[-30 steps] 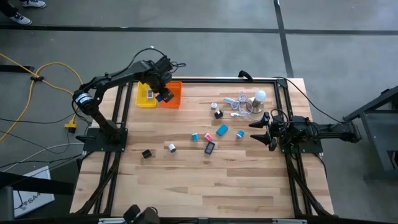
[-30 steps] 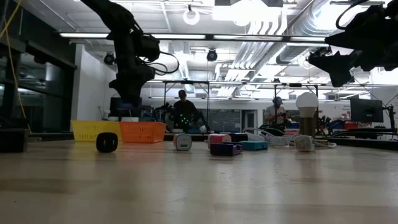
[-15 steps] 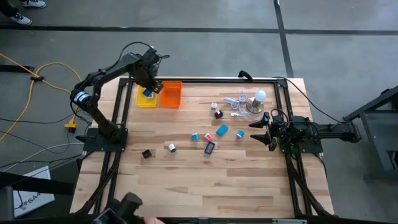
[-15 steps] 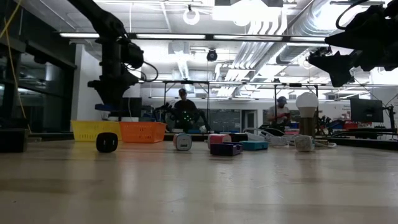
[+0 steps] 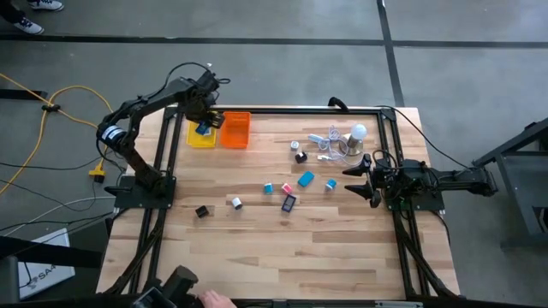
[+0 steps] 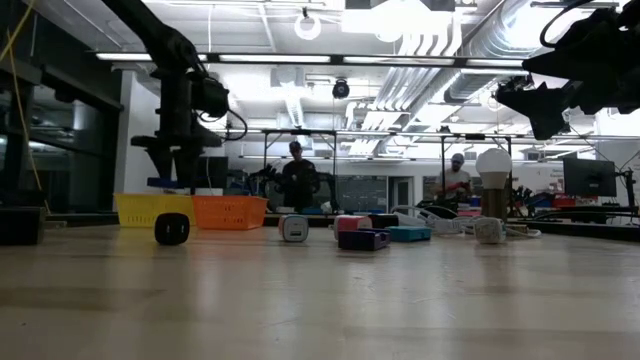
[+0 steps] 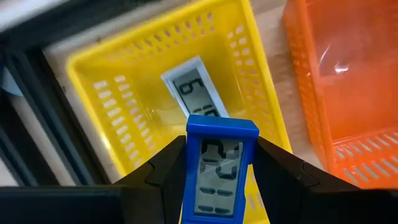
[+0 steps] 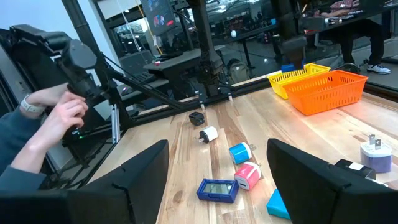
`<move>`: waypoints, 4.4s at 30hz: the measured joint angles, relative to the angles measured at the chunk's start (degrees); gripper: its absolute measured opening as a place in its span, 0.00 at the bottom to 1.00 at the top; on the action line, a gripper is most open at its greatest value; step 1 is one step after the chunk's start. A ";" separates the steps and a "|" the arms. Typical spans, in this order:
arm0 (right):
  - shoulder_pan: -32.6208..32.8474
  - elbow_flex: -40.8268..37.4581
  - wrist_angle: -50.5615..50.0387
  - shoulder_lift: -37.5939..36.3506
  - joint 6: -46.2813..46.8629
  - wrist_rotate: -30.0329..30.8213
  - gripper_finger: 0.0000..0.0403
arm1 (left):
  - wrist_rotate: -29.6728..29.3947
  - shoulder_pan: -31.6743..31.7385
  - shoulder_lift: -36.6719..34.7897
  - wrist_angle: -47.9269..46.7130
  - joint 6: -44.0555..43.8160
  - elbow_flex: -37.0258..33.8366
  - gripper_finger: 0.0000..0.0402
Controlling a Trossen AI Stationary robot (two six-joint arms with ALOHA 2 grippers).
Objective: Pick & Place Office items
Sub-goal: Put the left blue digital clock into the yellow basket, then put the dark blue digital clock into the yellow basket
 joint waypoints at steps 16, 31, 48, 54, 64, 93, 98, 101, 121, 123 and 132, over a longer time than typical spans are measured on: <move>0.02 0.01 0.00 -0.01 0.00 0.02 0.64 | -1.69 -0.93 0.02 12.44 -9.21 -8.73 0.39; 0.01 0.01 0.01 0.00 0.01 0.02 0.64 | -4.07 -1.98 0.02 14.25 -13.08 -11.22 0.39; 0.02 0.01 0.01 -0.01 0.01 0.01 0.64 | -3.72 -1.98 0.02 14.21 -13.08 -11.22 0.42; 0.00 0.00 0.00 -0.02 0.00 0.00 0.64 | -3.68 -1.98 0.02 14.21 -13.06 -11.22 0.43; 0.02 0.01 0.00 -0.02 0.01 0.01 0.64 | -3.68 -1.98 0.02 14.21 -13.01 -11.22 0.44; 0.02 0.00 0.00 -0.01 0.01 0.01 0.64 | -3.87 -1.98 0.02 15.28 -11.94 -11.20 0.44; 0.02 0.02 0.01 -0.01 0.01 0.02 0.64 | -3.87 -1.98 0.02 15.24 -11.92 -11.20 0.44; 0.02 0.00 0.02 -0.02 0.02 0.00 0.64 | -3.83 -1.98 0.02 15.24 -11.92 -11.20 0.44; 0.02 0.02 0.00 0.00 0.02 0.02 0.64 | -2.97 -1.87 -3.48 11.35 -10.35 -11.18 0.46; 0.02 0.00 0.00 -0.02 0.00 0.00 0.64 | -2.96 -1.87 -3.48 11.40 -10.26 -11.18 0.48; 0.01 0.01 0.02 -0.01 0.02 0.02 0.64 | -2.95 -1.87 -3.48 11.39 -10.26 -11.18 0.58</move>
